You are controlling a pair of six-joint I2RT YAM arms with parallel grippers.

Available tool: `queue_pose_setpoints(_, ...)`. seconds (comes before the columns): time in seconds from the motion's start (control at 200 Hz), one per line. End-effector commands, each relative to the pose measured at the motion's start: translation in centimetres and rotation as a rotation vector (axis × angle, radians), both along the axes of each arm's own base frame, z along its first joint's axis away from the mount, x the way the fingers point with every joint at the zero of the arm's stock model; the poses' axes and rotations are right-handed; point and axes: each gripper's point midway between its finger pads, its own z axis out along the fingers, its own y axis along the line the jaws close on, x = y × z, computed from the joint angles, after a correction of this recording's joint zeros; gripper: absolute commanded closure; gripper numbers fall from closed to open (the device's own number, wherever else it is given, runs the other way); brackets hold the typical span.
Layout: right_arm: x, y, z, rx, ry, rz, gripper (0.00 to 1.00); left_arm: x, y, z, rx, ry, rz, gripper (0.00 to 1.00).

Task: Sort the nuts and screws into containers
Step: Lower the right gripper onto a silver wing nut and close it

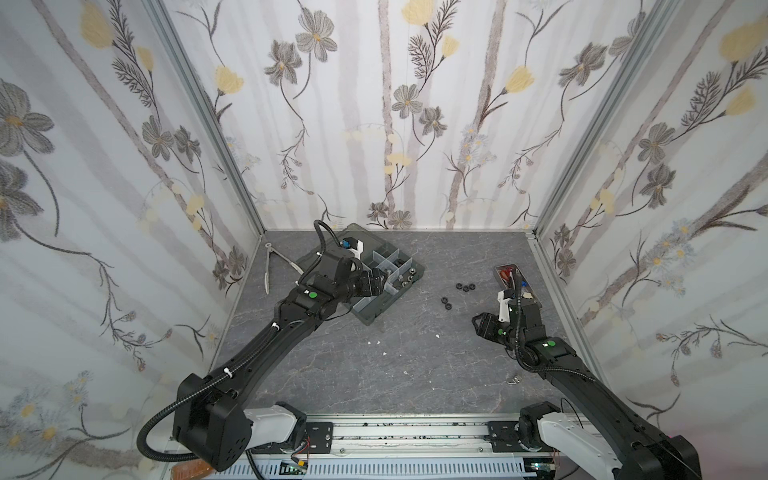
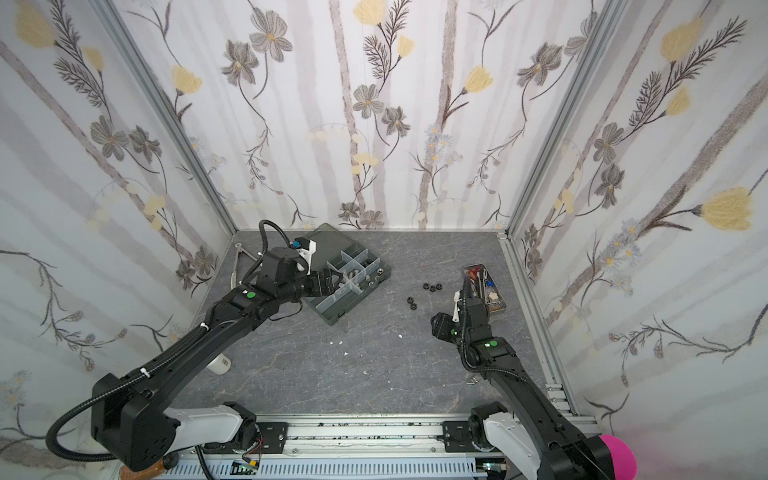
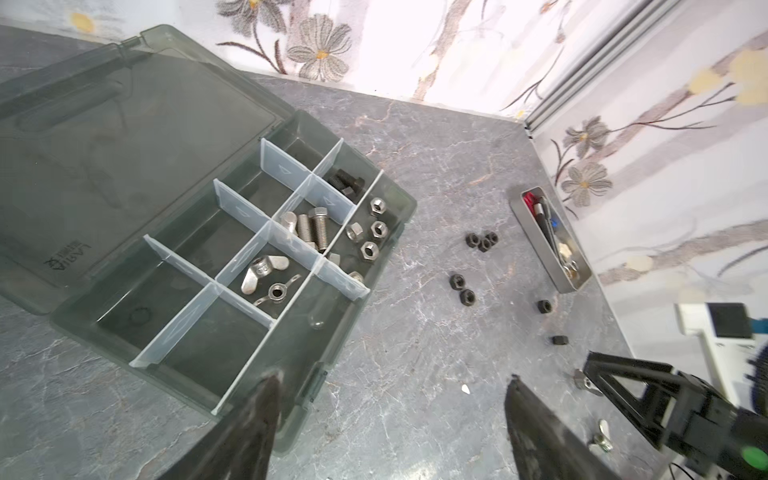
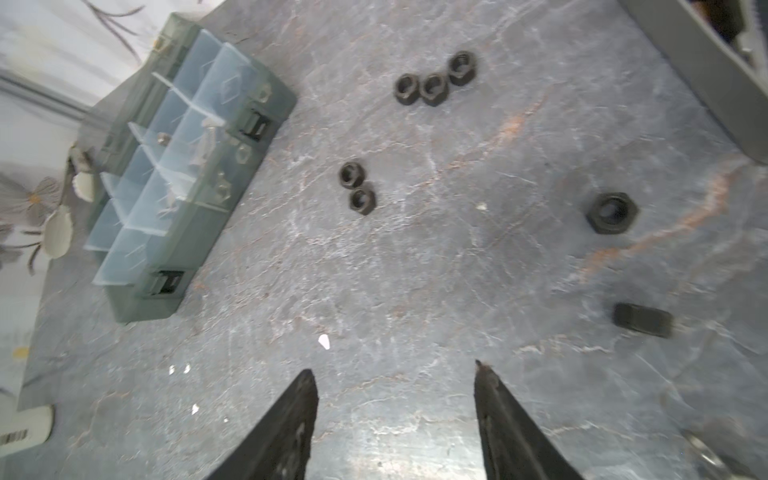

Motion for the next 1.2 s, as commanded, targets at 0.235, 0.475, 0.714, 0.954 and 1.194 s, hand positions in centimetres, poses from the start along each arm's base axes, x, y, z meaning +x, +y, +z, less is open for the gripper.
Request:
queue_pose_setpoints(0.235,-0.8,-5.0,-2.1,-0.03,0.098,-0.241,0.35,-3.6,0.3,3.1,-0.066,-0.059,-0.083,0.07)
queue_pose_setpoints(0.475,-1.5,-8.0,-3.6,0.005,0.119,-0.391,0.25,-5.7,1.8,3.2,-0.041,-0.091,-0.079,0.05)
queue_pose_setpoints(0.714,-1.7,-9.8,-4.6,0.009,0.119,-0.463,0.15,-6.1,2.4,1.9,-0.025,-0.097,-0.066,0.04)
queue_pose_setpoints(0.954,-1.4,-10.7,-5.7,0.008,0.132,-0.478,0.14,-6.2,2.3,1.2,-0.024,-0.092,-0.072,0.04)
queue_pose_setpoints(1.194,-1.1,-10.5,-6.7,0.016,0.165,-0.458,0.13,-6.2,2.6,0.9,-0.013,-0.097,-0.06,0.04)
